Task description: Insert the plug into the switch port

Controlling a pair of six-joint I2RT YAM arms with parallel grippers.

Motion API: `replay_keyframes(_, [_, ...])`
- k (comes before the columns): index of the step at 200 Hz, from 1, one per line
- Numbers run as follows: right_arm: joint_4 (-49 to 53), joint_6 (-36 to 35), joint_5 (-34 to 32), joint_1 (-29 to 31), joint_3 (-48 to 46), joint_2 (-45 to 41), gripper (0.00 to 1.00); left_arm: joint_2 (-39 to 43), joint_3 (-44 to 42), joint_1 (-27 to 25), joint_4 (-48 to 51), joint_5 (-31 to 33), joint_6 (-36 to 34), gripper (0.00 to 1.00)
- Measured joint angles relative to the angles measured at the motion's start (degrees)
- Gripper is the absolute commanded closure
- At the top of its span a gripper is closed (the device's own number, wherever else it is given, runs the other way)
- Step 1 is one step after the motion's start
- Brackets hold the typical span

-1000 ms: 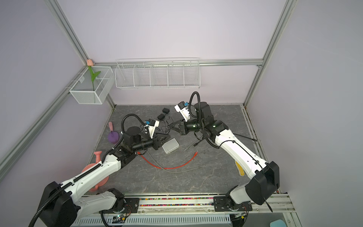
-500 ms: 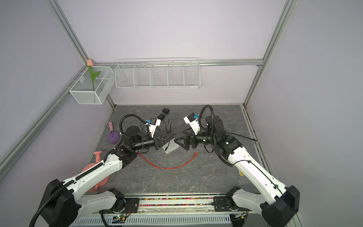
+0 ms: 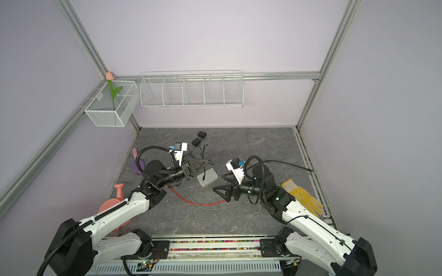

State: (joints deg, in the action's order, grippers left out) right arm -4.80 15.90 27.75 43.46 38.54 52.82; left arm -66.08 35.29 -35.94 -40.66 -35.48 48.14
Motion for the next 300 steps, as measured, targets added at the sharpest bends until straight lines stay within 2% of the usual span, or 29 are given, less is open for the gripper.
replay_keyframes(27, [-1.0, -3.1, -2.0, 2.5, 0.9, 1.2, 0.19, 2.0, -0.8, -2.5, -0.9, 3.8, 1.6, 1.00])
replay_keyframes(106, [-3.8, -4.9, -3.5, 4.6, 7.0, 10.2, 0.35, 5.5, -2.1, -4.8, -3.2, 9.4, 3.8, 1.00])
replay_keyframes(115, [-4.1, -5.1, -3.5, 5.4, 7.9, 11.1, 0.39, 5.5, -2.5, -5.0, -3.5, 9.8, 3.9, 1.00])
replay_keyframes(139, [-4.4, -5.6, -3.5, 6.9, 10.5, 13.6, 0.63, 6.0, -3.4, -5.0, -3.6, 10.4, 4.4, 1.00])
replay_keyframes(155, [-4.0, -5.9, -3.2, 7.1, 12.7, 15.4, 0.92, 7.1, -3.7, -5.0, -3.5, 10.6, 4.6, 1.00])
replay_keyframes(213, [-2.3, -5.6, -2.1, 8.0, 16.2, 17.2, 0.93, 11.2, -4.0, -5.2, -2.1, 11.9, 4.3, 1.00])
replay_keyframes(217, [-2.1, -5.6, -2.3, 8.0, 16.2, 17.1, 0.93, 11.3, -4.2, -5.2, -1.9, 12.1, 4.2, 0.92])
replay_keyframes(222, [-1.7, -5.6, -2.4, 8.0, 16.2, 17.0, 0.93, 11.4, -4.3, -5.2, -1.7, 12.3, 4.0, 0.72])
replay_keyframes(226, [-1.3, -5.6, -2.6, 8.0, 16.2, 17.0, 0.93, 11.5, -4.5, -5.2, -1.4, 12.5, 3.8, 0.65])
replay_keyframes(231, [-1.0, -5.6, -3.0, 8.0, 16.1, 16.8, 0.93, 11.7, -4.5, -5.2, -0.8, 12.8, 3.5, 0.48])
replay_keyframes(237, [-0.5, -5.5, -3.8, 8.0, 15.8, 16.4, 0.93, 12.1, -4.5, -5.2, 0.1, 13.2, 2.9, 0.33])
replay_keyframes(246, [0.2, -5.4, -5.3, 8.0, 15.2, 15.5, 0.93, 12.8, -4.5, -5.2, 1.8, 13.6, 1.9, 0.24])
replay_keyframes(266, [3.1, -4.8, -10.0, 7.5, 14.8, 13.5, 0.93, 15.5, -4.3, -5.3, 8.1, 15.5, -1.2, 0.15])
replay_keyframes(300, [9.4, -1.4, -13.5, -0.1, 16.3, 14.4, 0.93, 18.8, -4.3, -5.3, 17.8, 20.2, -7.7, 0.14])
